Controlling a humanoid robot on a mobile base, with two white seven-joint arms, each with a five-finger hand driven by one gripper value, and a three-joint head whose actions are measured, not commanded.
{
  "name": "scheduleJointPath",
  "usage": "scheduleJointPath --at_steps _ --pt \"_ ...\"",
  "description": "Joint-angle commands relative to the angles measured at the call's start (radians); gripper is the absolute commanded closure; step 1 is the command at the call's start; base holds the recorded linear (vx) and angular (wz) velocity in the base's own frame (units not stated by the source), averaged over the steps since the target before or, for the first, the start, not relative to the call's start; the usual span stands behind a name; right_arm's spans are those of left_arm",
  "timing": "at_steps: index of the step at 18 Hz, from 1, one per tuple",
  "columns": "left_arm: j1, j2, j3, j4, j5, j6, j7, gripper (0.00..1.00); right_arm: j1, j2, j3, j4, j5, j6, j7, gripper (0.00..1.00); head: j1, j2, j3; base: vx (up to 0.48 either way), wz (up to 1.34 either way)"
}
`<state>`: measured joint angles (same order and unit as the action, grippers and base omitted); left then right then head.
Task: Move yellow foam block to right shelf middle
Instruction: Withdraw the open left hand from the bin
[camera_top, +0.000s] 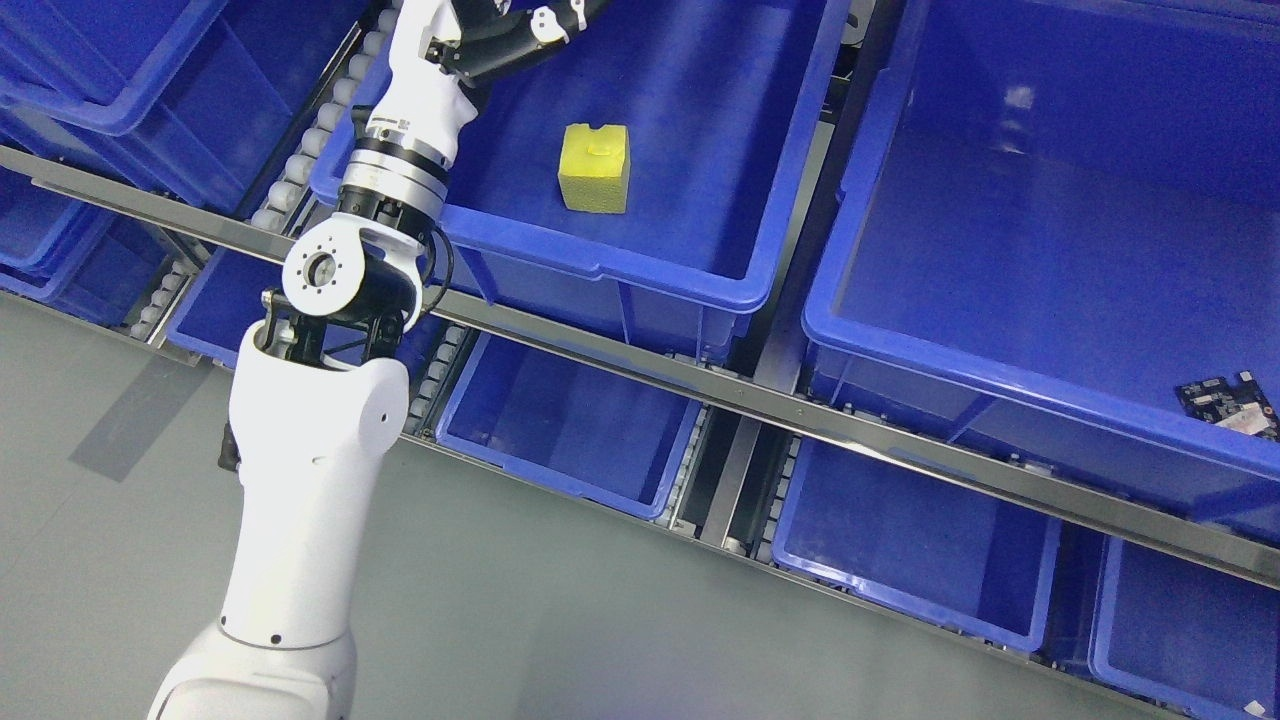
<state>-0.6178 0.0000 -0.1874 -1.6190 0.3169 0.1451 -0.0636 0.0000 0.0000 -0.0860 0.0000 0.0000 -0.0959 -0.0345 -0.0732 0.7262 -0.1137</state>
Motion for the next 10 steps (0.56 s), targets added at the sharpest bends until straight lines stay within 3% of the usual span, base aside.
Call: scheduleJointPath --at_steps 1,10 --pt "0.052 0.017 0.019 -0.102 -0.001 0.025 0.030 0.00 0.002 -0.017 0.000 -0.017 0.003 0.001 0.001 0.00 0.0000 0.000 0.000 0.000 0.00" --pt "0.044 0.017 0.022 -0.101 -0.001 0.028 0.033 0.00 0.002 -0.017 -0.001 -0.017 0.003 0.001 0.001 0.00 0.0000 0.000 0.000 0.000 0.00"
